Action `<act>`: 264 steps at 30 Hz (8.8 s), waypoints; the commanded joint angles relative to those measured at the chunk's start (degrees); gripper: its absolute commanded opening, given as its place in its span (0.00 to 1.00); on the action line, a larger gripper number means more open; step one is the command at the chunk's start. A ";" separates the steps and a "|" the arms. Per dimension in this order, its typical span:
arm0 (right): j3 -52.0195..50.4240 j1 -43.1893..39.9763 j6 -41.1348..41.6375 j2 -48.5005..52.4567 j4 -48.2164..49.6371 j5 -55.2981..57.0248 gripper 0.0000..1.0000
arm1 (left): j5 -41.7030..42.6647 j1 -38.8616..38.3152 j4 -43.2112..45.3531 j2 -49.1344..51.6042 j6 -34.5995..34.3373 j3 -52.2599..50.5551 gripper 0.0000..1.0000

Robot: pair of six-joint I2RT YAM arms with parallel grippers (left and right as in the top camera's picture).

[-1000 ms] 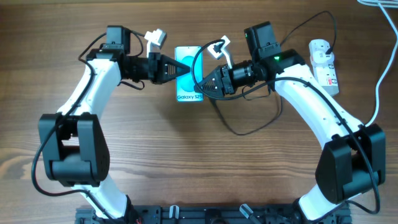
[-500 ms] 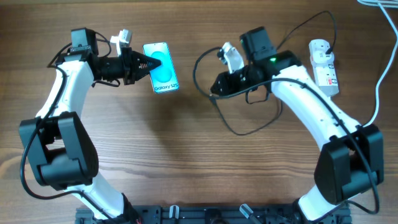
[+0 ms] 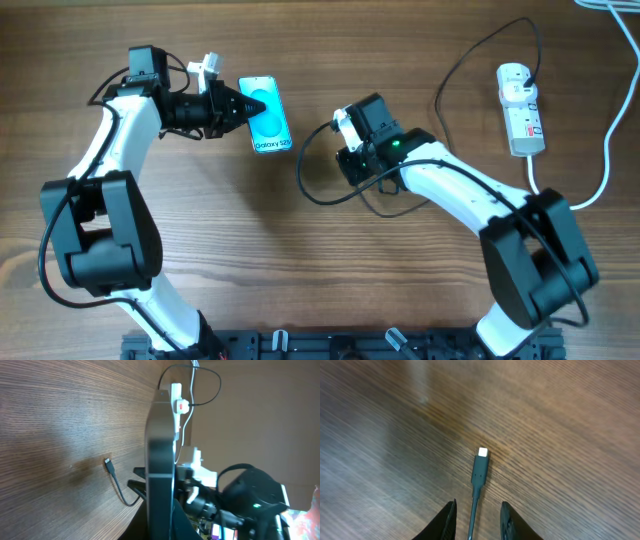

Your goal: Plug charger to phone and switch on socket

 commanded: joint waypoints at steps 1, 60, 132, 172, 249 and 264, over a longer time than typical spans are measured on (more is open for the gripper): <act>-1.27 0.02 -2.45 4.70 4.22 0.57 0.27 | 0.50 0.02 0.20 0.13 -0.02 0.59 0.04; -1.68 -7.02 0.92 3.58 -1.22 -15.63 0.04 | 15.56 -0.59 8.07 0.13 1.22 0.59 0.04; 2.82 -9.01 25.24 -9.92 7.67 -66.75 0.05 | 14.05 -2.10 39.17 -0.17 -36.57 0.61 0.04; 2.82 -13.66 39.78 -9.92 19.87 -72.06 0.04 | 13.68 -9.27 63.28 -0.17 -58.97 0.59 0.04; 1.38 -8.28 60.92 -9.94 37.90 -47.08 0.04 | 8.07 -4.96 63.32 -0.17 -59.65 0.59 0.04; -1.29 -8.28 65.18 -9.92 44.33 -39.82 0.04 | 2.95 -4.94 62.03 -0.17 -63.98 0.59 0.04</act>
